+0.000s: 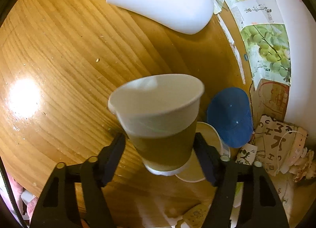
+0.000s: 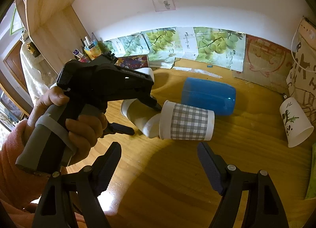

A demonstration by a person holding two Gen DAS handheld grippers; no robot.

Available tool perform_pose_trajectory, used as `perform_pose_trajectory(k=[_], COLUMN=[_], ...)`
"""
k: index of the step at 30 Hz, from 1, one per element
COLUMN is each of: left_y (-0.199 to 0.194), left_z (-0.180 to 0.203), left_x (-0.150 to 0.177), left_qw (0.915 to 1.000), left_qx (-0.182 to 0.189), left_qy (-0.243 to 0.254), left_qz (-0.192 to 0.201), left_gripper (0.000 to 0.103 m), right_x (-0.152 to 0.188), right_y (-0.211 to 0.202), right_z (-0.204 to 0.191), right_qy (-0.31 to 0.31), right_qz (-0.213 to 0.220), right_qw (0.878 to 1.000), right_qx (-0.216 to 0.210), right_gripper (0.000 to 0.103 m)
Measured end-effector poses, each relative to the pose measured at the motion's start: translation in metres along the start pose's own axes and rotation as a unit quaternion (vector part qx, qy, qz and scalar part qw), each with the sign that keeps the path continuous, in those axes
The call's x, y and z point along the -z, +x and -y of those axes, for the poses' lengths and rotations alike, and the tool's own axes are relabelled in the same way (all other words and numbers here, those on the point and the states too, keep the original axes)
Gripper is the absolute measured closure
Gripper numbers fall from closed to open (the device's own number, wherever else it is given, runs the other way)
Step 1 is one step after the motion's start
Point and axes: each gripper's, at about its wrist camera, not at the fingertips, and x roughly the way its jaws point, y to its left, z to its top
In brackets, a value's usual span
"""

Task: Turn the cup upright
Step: 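Close the left gripper around the brown-sleeved cup's body, then lift the brown-sleeved cup with the left gripper and rotate it upright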

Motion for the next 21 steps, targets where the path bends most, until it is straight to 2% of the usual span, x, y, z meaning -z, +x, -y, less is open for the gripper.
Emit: perform_pose_trajectory(k=[3,12,21], left_y=[0.003,0.000,-0.012], left_z=[-0.002,-0.002,-0.006], left_x=[0.000,0.004,0.018], left_qw=[0.9999,0.9993,0.9937], left_qx=[0.006,0.002,-0.009], left_qy=[-0.003,0.033,0.107], left_qz=[-0.008,-0.015,-0.030], left_gripper=[0.042,0.042,0.042], right_x=[0.000,-0.001,0.000], right_y=[0.000,0.000,0.000], right_z=[0.001,-0.001,-0.012], right_qy=[0.002,-0.002,0.000], right_qz=[0.000,0.002,0.002], right_qw=[1.000,1.000,1.000], right_qx=[-0.001,-0.010,-0.027], right_gripper=[0.023,0.023,0.023])
